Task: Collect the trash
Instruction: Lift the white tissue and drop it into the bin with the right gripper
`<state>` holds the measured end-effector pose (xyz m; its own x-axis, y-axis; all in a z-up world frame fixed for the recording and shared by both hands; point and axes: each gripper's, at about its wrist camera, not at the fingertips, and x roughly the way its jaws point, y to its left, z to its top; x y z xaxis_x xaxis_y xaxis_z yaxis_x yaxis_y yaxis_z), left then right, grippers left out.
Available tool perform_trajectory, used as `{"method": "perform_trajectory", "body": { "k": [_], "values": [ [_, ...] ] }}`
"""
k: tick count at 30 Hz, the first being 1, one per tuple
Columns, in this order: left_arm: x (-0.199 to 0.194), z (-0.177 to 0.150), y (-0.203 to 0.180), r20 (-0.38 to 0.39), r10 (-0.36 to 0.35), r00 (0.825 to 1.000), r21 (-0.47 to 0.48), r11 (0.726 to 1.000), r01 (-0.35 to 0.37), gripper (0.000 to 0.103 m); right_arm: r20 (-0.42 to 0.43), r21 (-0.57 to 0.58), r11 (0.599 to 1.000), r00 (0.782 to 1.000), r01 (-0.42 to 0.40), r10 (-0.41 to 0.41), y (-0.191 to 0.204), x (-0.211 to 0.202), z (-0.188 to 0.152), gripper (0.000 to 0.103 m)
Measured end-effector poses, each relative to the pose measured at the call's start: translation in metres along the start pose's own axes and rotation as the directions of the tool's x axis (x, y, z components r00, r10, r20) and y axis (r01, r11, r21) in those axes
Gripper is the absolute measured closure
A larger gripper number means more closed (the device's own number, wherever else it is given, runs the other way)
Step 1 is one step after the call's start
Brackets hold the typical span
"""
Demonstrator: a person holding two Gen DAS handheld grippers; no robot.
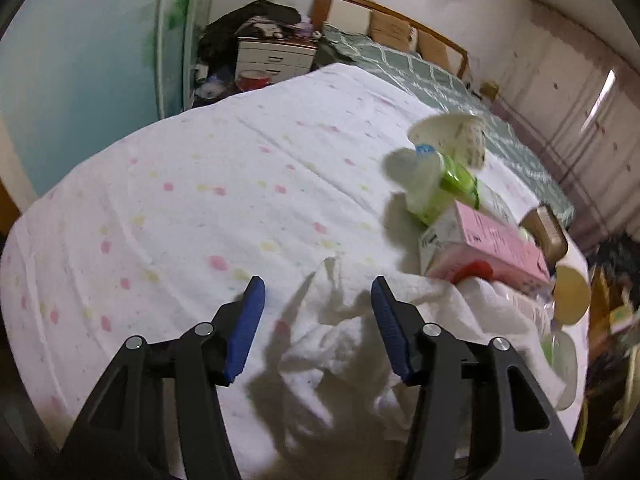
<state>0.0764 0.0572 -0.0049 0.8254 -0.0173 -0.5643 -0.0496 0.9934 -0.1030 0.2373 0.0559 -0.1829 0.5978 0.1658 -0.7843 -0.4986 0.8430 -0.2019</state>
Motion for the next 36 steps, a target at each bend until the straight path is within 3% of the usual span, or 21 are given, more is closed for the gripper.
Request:
{"method": "perform_trajectory", "body": {
  "k": [2, 3, 4, 7, 11, 14, 21, 27, 32, 36],
  "values": [
    [0.002, 0.0, 0.001, -0.003, -0.004, 1.0, 0.0, 1.0, 0.004, 0.008, -0.017, 0.037, 0.996, 0.996, -0.085, 0.086, -0.006, 0.001, 0.001, 0.069],
    [0.003, -0.001, -0.001, -0.008, -0.004, 1.0, 0.004, 1.0, 0.004, 0.008, -0.024, 0.045, 0.994, 0.994, -0.103, 0.104, -0.007, 0.002, 0.002, 0.082],
    [0.004, -0.001, -0.002, -0.011, -0.004, 1.0, 0.007, 1.0, 0.004, 0.008, -0.031, 0.045, 0.995, 0.995, -0.093, 0.095, -0.006, 0.002, 0.003, 0.102],
    [0.003, -0.001, -0.004, -0.008, -0.012, 1.0, 0.019, 1.0, 0.012, 0.008, -0.004, 0.071, 0.991, 0.993, -0.118, 0.118, -0.008, -0.008, 0.004, 0.102],
    [0.002, 0.002, -0.005, -0.005, -0.01, 1.0, 0.017, 1.0, 0.01, 0.008, 0.101, 0.111, 0.975, 0.978, -0.194, 0.183, -0.024, -0.055, 0.009, 0.102],
    [0.0, 0.002, -0.006, -0.002, -0.009, 1.0, 0.02, 1.0, 0.009, 0.008, 0.189, 0.162, 0.959, 0.961, -0.233, 0.202, -0.055, -0.091, 0.019, 0.102],
    [-0.001, 0.002, -0.01, 0.002, -0.012, 1.0, 0.027, 1.0, 0.012, 0.008, 0.3, 0.262, 0.925, 0.934, -0.277, 0.195, -0.133, -0.151, 0.024, 0.102],
    [0.005, 0.001, -0.017, -0.015, -0.027, 1.0, 0.043, 0.999, 0.028, 0.008, 0.348, 0.322, 0.916, 0.93, -0.239, 0.121, -0.187, -0.193, 0.008, 0.102],
    [0.012, -0.002, -0.027, -0.032, -0.052, 0.998, 0.054, 0.997, 0.053, 0.008, 0.334, 0.401, 0.906, 0.943, -0.136, -0.006, -0.237, -0.214, -0.016, 0.102],
    [0.024, -0.007, -0.039, -0.066, -0.078, 0.995, 0.066, 0.994, 0.083, 0.008, 0.305, 0.492, 0.869, 0.944, -0.041, -0.128, -0.284, -0.237, -0.049, 0.102]
  ]
}}
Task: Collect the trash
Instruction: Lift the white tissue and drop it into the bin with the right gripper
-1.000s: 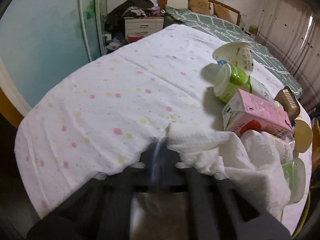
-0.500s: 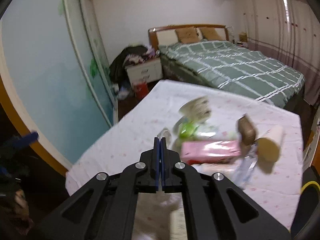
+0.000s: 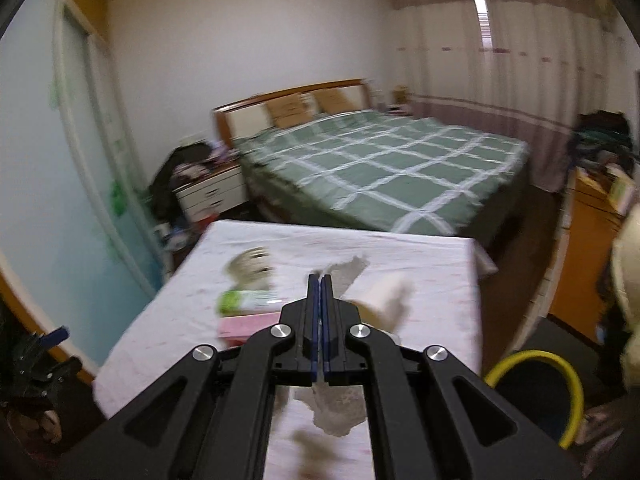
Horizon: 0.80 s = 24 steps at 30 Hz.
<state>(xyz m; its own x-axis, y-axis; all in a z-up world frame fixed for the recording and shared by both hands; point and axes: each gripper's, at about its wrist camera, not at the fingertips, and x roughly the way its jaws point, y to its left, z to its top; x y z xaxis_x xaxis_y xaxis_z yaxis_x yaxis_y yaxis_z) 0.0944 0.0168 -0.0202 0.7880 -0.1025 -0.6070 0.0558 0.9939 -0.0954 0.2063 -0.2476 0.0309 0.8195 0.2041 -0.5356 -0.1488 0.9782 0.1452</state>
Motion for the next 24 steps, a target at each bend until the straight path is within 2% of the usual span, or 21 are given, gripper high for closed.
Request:
{"method": "perform_trajectory", "body": {
  "k": [3, 6, 11, 16, 20, 21, 24],
  "values": [
    [0.013, -0.002, -0.014, -0.025, -0.028, 0.999, 0.018, 0.999, 0.028, 0.008, 0.016, 0.04, 0.996, 0.996, 0.086, -0.086, -0.038, -0.014, 0.002, 0.102],
    [0.024, -0.005, -0.026, -0.043, -0.051, 0.998, 0.036, 0.998, 0.053, 0.008, 0.015, 0.082, 0.98, 0.983, 0.18, -0.182, -0.077, -0.026, -0.002, 0.102],
    [0.039, -0.008, -0.048, -0.076, -0.084, 0.994, 0.066, 0.994, 0.089, 0.008, -0.062, 0.163, 0.934, 0.948, 0.319, -0.313, -0.146, -0.022, -0.023, 0.102],
    [0.052, -0.011, -0.066, -0.102, -0.108, 0.989, 0.083, 0.99, 0.117, 0.008, -0.162, 0.228, 0.895, 0.921, 0.385, -0.355, -0.201, 0.002, -0.059, 0.101],
    [0.056, -0.011, -0.078, -0.11, -0.122, 0.986, 0.096, 0.986, 0.133, 0.008, -0.218, 0.239, 0.87, 0.897, 0.431, -0.385, -0.221, 0.019, -0.075, 0.1],
    [0.059, -0.012, -0.082, -0.116, -0.125, 0.985, 0.102, 0.985, 0.137, 0.008, -0.227, 0.243, 0.865, 0.893, 0.438, -0.388, -0.223, 0.02, -0.079, 0.096],
    [0.065, -0.014, -0.089, -0.136, -0.132, 0.982, 0.111, 0.983, 0.148, 0.008, -0.238, 0.249, 0.847, 0.877, 0.47, -0.417, -0.23, 0.022, -0.089, 0.074]
  ]
}}
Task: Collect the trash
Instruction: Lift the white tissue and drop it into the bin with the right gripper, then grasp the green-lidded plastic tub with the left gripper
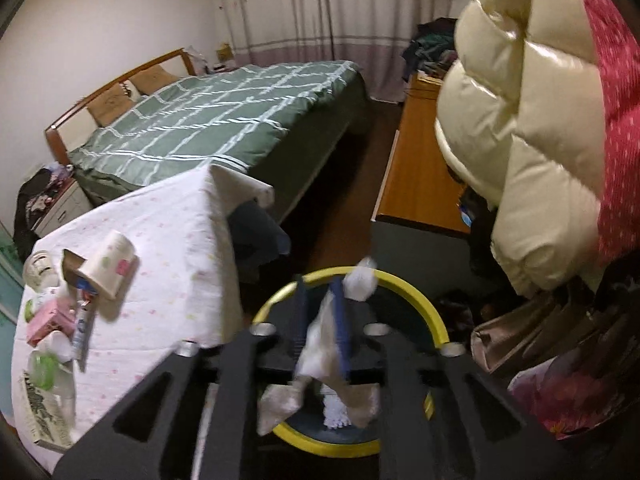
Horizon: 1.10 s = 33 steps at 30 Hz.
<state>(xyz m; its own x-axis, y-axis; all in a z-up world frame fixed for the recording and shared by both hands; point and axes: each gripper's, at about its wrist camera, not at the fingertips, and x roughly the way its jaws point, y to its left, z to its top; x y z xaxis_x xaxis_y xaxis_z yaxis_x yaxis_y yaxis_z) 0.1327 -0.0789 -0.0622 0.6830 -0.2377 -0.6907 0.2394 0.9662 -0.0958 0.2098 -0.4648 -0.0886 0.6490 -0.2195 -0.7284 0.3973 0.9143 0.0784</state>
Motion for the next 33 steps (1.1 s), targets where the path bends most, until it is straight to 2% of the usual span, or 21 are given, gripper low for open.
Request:
{"method": "perform_trajectory", "body": {
  "k": [11, 20, 23, 26, 29, 33],
  "values": [
    [0.043, -0.002, -0.028, -0.077, -0.071, 0.994, 0.045, 0.996, 0.075, 0.008, -0.012, -0.028, 1.0, 1.0, -0.002, 0.002, 0.005, 0.002, -0.016, 0.072],
    [0.063, 0.002, -0.034, -0.109, -0.07, 0.992, 0.044, 0.996, 0.075, 0.008, -0.001, -0.048, 0.999, 1.0, -0.025, 0.025, 0.014, -0.003, -0.019, 0.071],
    [0.064, 0.012, -0.037, -0.098, -0.066, 0.993, 0.06, 0.996, 0.072, 0.008, 0.0, -0.054, 0.998, 0.999, -0.033, 0.034, 0.017, -0.003, -0.019, 0.071],
    [0.063, 0.03, -0.048, -0.073, -0.042, 0.996, 0.136, 0.989, 0.051, 0.008, 0.001, -0.053, 0.998, 0.999, -0.041, 0.041, 0.018, -0.003, -0.02, 0.071],
    [0.074, 0.047, -0.056, -0.11, -0.082, 0.991, 0.164, 0.981, 0.1, 0.011, 0.0, -0.051, 0.998, 0.999, -0.047, 0.047, 0.018, -0.003, -0.021, 0.071],
    [0.092, 0.06, -0.062, -0.141, -0.071, 0.987, 0.218, 0.971, 0.101, 0.015, -0.008, -0.055, 0.997, 0.999, -0.053, 0.052, 0.018, -0.002, -0.024, 0.071]
  ]
}}
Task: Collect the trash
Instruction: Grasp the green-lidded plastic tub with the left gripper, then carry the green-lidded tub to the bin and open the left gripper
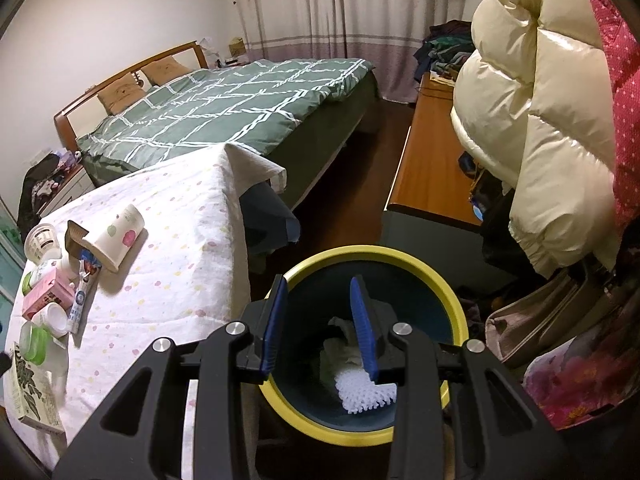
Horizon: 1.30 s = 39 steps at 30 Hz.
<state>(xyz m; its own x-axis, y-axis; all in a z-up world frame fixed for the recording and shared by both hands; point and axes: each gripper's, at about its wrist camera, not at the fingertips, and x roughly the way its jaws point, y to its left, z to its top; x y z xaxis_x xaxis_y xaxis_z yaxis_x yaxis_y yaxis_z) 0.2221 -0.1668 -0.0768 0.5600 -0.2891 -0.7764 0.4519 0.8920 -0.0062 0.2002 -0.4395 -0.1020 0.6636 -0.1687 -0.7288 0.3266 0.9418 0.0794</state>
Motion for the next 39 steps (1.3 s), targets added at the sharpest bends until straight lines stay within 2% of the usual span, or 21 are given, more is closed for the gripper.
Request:
{"method": "perform_trajectory", "body": {
  "k": [4, 10, 14, 21, 24, 31, 39],
  "values": [
    [0.017, 0.005, 0.004, -0.051, -0.035, 0.998, 0.027, 0.999, 0.036, 0.015, -0.006, 0.0, 1.0, 1.0, -0.001, 0.001, -0.001, 0.002, 0.0, 0.071],
    [0.041, 0.005, 0.006, -0.13, -0.023, 0.991, 0.049, 0.998, 0.03, 0.022, -0.015, -0.001, 1.0, 1.0, -0.011, 0.011, 0.002, 0.007, -0.001, 0.071],
    [0.049, 0.005, 0.008, -0.15, -0.018, 0.989, 0.057, 0.998, 0.027, 0.025, -0.022, -0.009, 1.0, 1.0, -0.022, 0.022, 0.008, 0.012, -0.002, 0.071],
    [0.065, 0.002, 0.005, -0.201, -0.022, 0.979, 0.069, 0.997, 0.036, 0.038, -0.036, -0.01, 0.999, 0.999, -0.038, 0.037, 0.011, 0.018, -0.005, 0.071],
    [0.067, 0.002, 0.006, -0.199, -0.009, 0.98, 0.068, 0.997, 0.024, 0.047, -0.039, -0.008, 0.999, 0.998, -0.044, 0.044, 0.011, 0.018, -0.007, 0.071],
    [0.054, 0.006, 0.001, -0.177, -0.031, 0.984, 0.071, 0.997, 0.044, 0.047, -0.017, 0.015, 0.998, 0.998, -0.068, 0.068, 0.005, 0.004, -0.024, 0.071],
    [0.017, 0.024, -0.03, -0.089, -0.054, 0.995, 0.115, 0.991, 0.064, 0.047, 0.004, 0.032, 0.998, 0.999, -0.052, 0.052, -0.011, -0.02, -0.055, 0.071]
  ]
}}
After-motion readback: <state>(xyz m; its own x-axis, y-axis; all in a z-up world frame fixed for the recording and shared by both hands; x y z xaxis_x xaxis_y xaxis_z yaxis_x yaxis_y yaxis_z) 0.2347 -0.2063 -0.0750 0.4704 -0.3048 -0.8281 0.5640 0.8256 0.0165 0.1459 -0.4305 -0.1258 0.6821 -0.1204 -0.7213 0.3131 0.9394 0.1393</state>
